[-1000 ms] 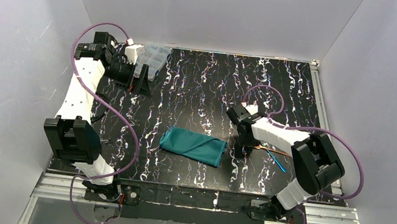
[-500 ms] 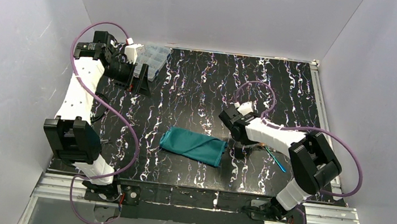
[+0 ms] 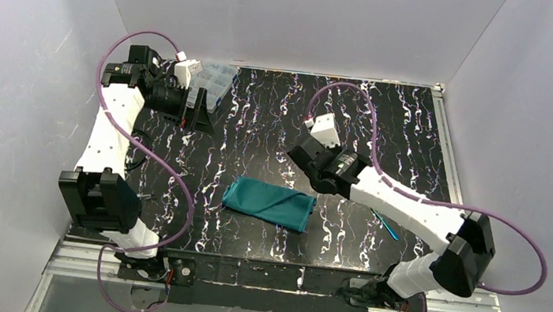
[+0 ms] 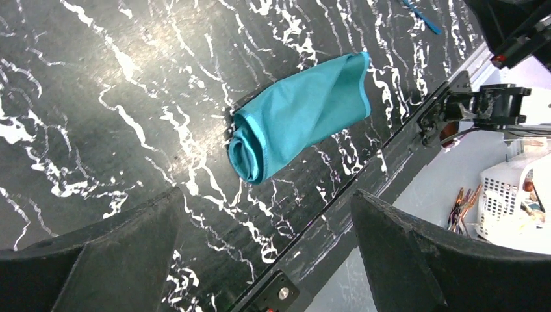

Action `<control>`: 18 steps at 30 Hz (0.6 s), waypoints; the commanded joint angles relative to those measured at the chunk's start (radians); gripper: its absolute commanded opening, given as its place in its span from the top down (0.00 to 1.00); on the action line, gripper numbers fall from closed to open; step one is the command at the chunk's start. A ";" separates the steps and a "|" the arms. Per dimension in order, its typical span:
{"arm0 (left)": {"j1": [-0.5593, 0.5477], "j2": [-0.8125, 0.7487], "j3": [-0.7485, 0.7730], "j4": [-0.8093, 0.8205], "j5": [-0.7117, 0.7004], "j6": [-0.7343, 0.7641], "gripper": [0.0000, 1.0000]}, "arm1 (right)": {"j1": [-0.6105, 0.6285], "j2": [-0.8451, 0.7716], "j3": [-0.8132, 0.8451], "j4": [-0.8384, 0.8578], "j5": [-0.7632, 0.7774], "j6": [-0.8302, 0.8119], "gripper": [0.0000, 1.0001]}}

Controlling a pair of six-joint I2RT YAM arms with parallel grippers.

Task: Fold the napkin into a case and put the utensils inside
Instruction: Pick up the fork from the center of the board, then pass from the right arm to the left

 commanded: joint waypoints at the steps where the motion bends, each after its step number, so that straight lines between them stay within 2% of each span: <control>1: -0.025 -0.107 -0.079 0.078 0.168 0.040 0.01 | 0.034 -0.071 0.158 -0.040 -0.006 -0.091 0.99; 4: -0.051 -0.121 -0.106 0.080 0.339 0.151 0.01 | 0.054 -0.120 0.242 0.030 -0.202 -0.205 0.99; 7: -0.082 -0.153 -0.124 0.046 0.465 0.334 0.02 | 0.063 -0.137 0.358 0.058 -0.450 -0.253 0.99; 12: -0.161 -0.238 -0.095 -0.076 0.446 0.707 0.01 | 0.079 -0.088 0.528 0.056 -0.792 -0.280 0.99; 15: -0.215 -0.302 -0.107 -0.090 0.394 0.818 0.01 | 0.083 -0.075 0.554 0.135 -0.982 -0.274 0.99; 18: -0.227 -0.360 -0.136 -0.099 0.405 0.847 0.01 | 0.084 -0.060 0.587 0.210 -1.132 -0.263 0.99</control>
